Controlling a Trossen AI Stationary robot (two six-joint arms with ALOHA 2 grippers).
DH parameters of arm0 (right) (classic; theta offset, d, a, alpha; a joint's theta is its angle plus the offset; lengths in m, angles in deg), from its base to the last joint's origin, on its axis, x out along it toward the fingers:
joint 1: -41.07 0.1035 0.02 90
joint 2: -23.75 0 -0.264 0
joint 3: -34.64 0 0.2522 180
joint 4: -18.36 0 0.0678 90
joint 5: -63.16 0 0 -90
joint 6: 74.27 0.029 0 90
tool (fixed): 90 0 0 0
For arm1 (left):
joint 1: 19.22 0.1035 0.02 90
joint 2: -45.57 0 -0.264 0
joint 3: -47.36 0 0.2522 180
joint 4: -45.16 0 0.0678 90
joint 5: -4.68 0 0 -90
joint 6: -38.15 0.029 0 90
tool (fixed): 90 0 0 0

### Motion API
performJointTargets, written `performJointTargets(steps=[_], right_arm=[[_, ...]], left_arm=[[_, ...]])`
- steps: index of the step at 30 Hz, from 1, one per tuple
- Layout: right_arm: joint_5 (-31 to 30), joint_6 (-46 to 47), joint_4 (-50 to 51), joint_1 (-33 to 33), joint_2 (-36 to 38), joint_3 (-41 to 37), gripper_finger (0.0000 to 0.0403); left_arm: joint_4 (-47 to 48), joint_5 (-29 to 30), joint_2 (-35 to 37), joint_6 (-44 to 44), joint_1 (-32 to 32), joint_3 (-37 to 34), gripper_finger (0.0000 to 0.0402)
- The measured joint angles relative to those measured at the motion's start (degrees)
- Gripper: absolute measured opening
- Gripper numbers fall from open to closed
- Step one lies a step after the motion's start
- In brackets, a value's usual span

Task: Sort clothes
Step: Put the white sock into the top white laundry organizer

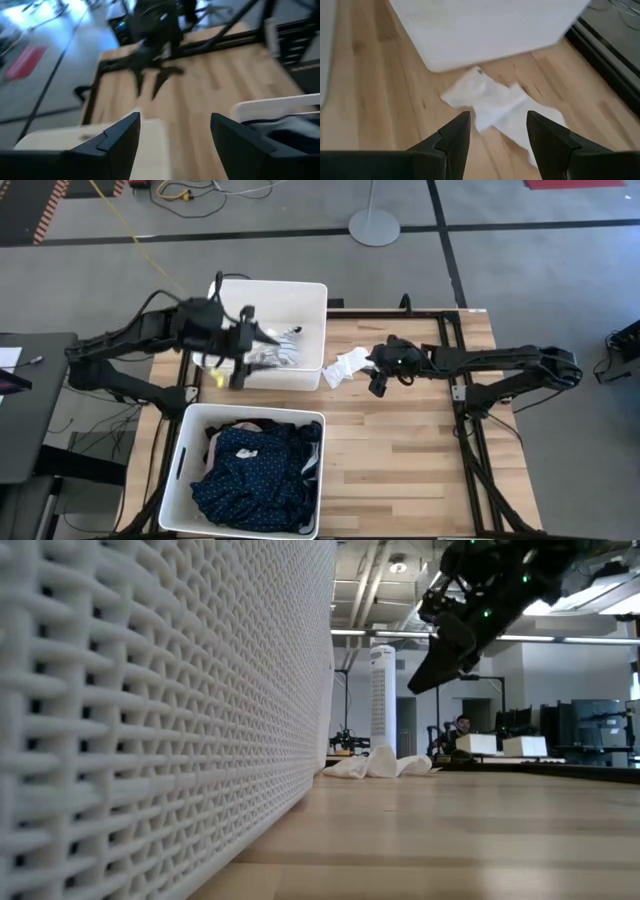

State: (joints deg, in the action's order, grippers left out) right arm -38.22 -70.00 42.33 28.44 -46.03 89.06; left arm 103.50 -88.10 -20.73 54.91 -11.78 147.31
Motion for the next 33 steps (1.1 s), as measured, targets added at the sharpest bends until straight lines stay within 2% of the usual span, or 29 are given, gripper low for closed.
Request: performJointTargets(steps=[7,12,14,18,23,26,30,31,33], right_arm=[[6.12,0.20,-13.44,-2.60,-5.55,-4.66,0.0208],[7.56,-0.23,-17.19,-2.96,-13.73,-4.79,0.0208],[7.74,-0.50,-18.79,-2.97,-16.32,-4.79,0.0208],[9.99,-1.09,-23.17,-2.91,-20.42,-4.79,0.0208],[8.99,-0.39,-27.15,-4.25,-24.33,-4.79,0.0197],[8.21,-1.08,-28.98,-4.84,-25.25,-4.79,0.0160],[7.61,-3.69,-29.41,-3.43,-24.11,-4.77,0.0038],[6.81,-4.41,-29.30,-3.03,-23.42,-4.77,0.0020],[4.34,-4.63,-27.70,-2.41,-21.36,-4.37,0.0011]], left_arm=[[-0.93,5.76,-0.14,-3.14,-15.03,-1.72,0.0235],[-1.76,16.42,-0.61,-4.81,-24.20,-5.76,0.0235],[-2.04,19.41,-0.52,-5.72,-26.68,-7.10,0.0235],[-2.32,20.54,-0.57,-9.00,-30.30,-9.53,0.0235],[-7.14,22.91,-0.52,-9.68,-34.12,-13.15,0.0235],[-8.09,24.09,-0.59,-9.04,-35.90,-14.32,0.0235],[-8.63,26.13,-0.46,-9.04,-37.21,-15.35,0.0235],[-8.55,26.92,-0.50,-8.95,-37.50,-15.82,0.0235],[-8.29,27.54,-0.21,-9.15,-38.11,-16.97,0.0235]])
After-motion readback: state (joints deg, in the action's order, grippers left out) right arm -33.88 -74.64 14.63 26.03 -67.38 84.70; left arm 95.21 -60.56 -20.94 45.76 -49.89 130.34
